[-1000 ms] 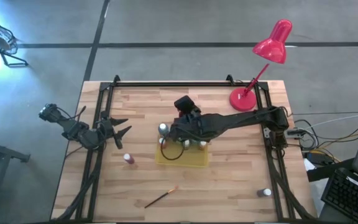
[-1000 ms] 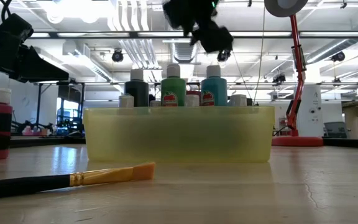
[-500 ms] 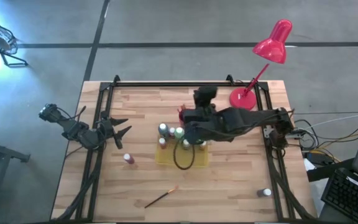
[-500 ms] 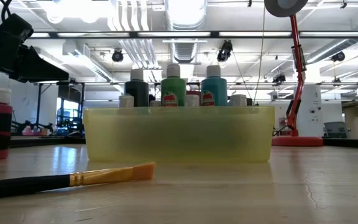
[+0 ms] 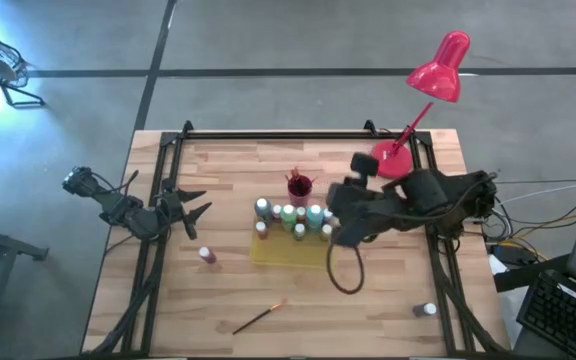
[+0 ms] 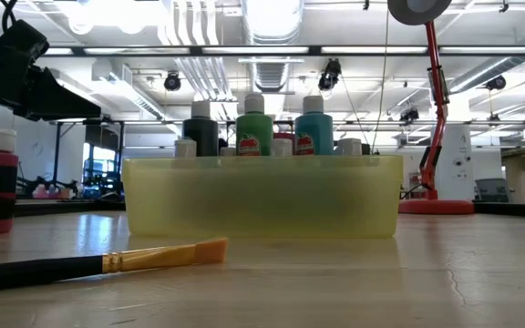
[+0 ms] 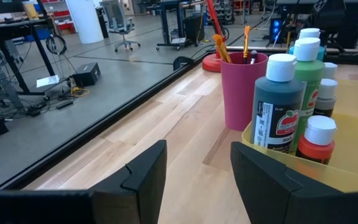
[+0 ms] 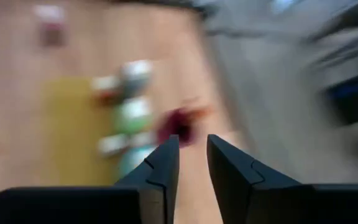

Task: Pick & Place Paint Supplies
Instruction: Put the small blue paint bottle into the yellow bin

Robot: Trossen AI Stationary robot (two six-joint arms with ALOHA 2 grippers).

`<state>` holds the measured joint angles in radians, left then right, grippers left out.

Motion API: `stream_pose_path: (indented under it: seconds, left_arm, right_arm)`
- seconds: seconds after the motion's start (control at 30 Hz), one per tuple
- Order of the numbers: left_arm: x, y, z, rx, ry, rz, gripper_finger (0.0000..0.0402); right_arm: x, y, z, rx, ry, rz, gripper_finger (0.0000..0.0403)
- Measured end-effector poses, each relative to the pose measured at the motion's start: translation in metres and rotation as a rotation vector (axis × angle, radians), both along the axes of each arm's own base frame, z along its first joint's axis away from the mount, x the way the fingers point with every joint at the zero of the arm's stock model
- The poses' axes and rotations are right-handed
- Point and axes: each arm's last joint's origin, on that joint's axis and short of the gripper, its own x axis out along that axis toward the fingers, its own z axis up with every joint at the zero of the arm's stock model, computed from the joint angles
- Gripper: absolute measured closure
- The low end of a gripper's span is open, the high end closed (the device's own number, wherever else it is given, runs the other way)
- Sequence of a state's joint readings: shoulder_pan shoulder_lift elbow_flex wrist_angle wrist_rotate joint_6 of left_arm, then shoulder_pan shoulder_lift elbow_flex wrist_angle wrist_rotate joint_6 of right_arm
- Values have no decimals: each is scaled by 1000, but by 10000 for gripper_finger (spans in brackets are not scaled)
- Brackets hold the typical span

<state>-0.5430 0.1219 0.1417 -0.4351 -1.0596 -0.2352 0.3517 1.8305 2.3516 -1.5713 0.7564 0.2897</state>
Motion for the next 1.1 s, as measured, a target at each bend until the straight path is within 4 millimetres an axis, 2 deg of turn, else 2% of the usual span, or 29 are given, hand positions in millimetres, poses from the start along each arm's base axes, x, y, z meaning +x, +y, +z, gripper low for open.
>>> stream_pose_path:
  seconds: [0.17, 0.33, 0.5, 0.67, 0.93, 1.1]
  left_arm:
    - [0, 0, 0, 0, 0, 0, 217]
    - [0, 0, 0, 1, 0, 0, 217]
    - [0, 0, 0, 0, 0, 0, 217]
    - [0, 0, 0, 0, 0, 0, 217]
    - [0, 0, 0, 0, 0, 0, 217]
    - [0, 0, 0, 0, 0, 0, 217]
  right_arm:
    - [-6, 12, -1, 464, 24, 34, 306]
    - [-11, 36, -12, 721, 89, -30, 294]
    - [-22, 67, -29, 836, 140, -168, 282]
    - [-45, 101, -46, 932, 174, -357, 270]
    - [-98, 155, -87, 969, 199, -713, 255]
    - [-129, 170, -107, 945, 202, -865, 250]
